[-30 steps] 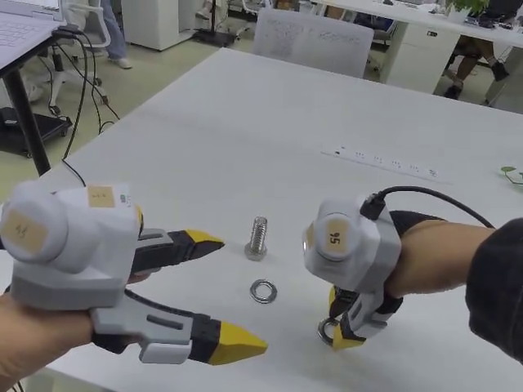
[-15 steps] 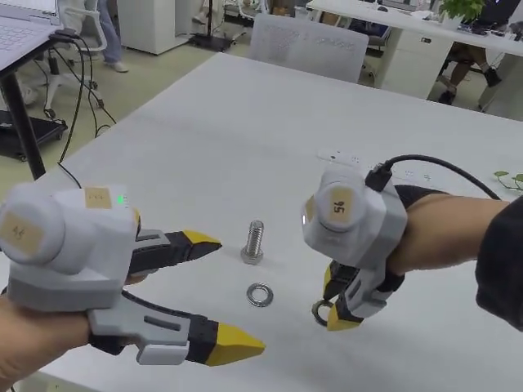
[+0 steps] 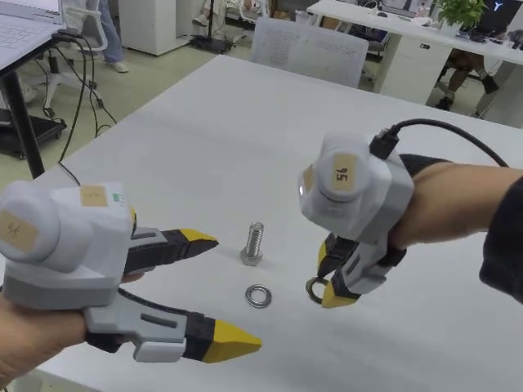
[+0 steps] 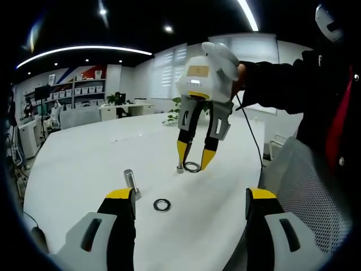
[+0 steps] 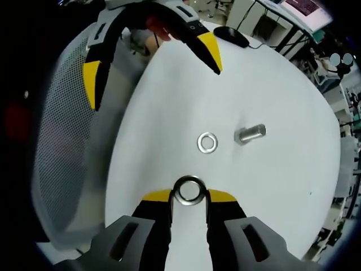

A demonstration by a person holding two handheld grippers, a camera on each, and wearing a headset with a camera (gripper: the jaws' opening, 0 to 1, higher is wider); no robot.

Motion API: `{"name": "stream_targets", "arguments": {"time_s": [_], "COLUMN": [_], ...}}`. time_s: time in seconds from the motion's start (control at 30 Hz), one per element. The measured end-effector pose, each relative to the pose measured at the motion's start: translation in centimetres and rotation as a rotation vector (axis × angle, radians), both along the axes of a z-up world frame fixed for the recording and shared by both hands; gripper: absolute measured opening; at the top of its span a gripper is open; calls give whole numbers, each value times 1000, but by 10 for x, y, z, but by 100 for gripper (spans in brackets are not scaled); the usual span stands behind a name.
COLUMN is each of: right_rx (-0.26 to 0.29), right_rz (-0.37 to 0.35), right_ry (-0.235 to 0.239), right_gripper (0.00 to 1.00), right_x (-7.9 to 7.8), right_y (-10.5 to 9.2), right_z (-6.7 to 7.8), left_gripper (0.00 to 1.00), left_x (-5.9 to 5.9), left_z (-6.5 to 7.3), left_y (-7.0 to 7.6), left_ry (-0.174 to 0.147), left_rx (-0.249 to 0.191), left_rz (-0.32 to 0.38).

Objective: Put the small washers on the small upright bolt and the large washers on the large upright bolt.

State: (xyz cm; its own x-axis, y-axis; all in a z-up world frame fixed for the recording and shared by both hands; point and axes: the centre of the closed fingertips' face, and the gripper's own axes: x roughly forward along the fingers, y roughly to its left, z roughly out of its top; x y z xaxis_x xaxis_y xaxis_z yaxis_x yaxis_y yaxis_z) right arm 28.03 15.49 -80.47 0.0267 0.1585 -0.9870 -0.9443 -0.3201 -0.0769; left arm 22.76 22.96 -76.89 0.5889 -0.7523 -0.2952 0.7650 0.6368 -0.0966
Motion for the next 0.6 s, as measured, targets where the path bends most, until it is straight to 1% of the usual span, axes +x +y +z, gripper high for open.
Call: {"name": "stream_targets", "arguments": {"time_s": [0.27, 0.6], "right_rx": [18, 30], "right_rz": [19, 40], "right_ry": [-25, -36], "right_gripper": [23, 23], "right_x": [8, 14], "right_y": [12, 24], "right_z": [14, 20], "left_gripper": [80, 80], "left_x": [-1, 0], "left_z": [0, 1], "left_y": [4, 13], "left_ry": [-3, -8], "left_rx": [-2, -5], "left_rz": [12, 50]}}
